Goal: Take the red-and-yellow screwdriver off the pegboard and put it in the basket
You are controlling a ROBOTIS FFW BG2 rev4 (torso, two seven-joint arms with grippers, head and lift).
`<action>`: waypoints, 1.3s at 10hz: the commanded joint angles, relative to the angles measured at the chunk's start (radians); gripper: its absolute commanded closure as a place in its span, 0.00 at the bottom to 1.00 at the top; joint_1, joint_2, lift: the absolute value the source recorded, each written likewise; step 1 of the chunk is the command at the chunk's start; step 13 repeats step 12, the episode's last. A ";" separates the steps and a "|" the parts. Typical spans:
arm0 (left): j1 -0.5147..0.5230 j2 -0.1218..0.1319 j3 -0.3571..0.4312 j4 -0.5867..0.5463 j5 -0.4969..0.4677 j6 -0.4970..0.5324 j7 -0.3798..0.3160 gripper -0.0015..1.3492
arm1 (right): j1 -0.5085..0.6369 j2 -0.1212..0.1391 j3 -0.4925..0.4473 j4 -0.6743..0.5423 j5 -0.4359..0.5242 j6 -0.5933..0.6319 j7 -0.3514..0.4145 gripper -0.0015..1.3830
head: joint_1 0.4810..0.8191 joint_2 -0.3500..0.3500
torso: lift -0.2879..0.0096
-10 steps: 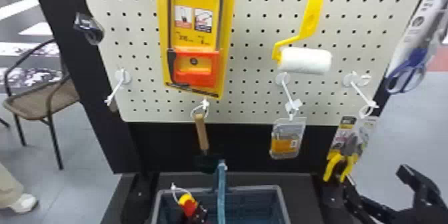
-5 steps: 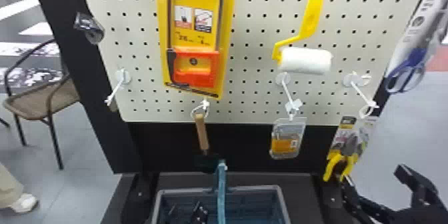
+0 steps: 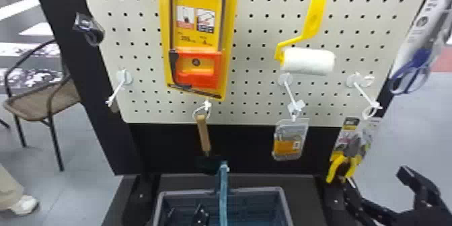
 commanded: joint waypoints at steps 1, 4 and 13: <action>0.000 0.000 -0.001 -0.002 0.000 -0.002 0.000 0.13 | 0.000 0.000 0.000 0.000 0.000 0.000 0.000 0.20 | 0.20 0.50 | 0.63; 0.000 0.000 0.001 -0.002 -0.002 -0.002 -0.002 0.14 | 0.000 0.000 0.000 0.000 0.000 0.000 0.000 0.20 | 0.20 0.50 | 0.63; -0.002 -0.009 0.013 -0.002 -0.029 -0.011 -0.002 0.14 | -0.004 -0.003 0.000 0.005 -0.002 0.000 0.003 0.20 | 0.20 0.50 | 0.63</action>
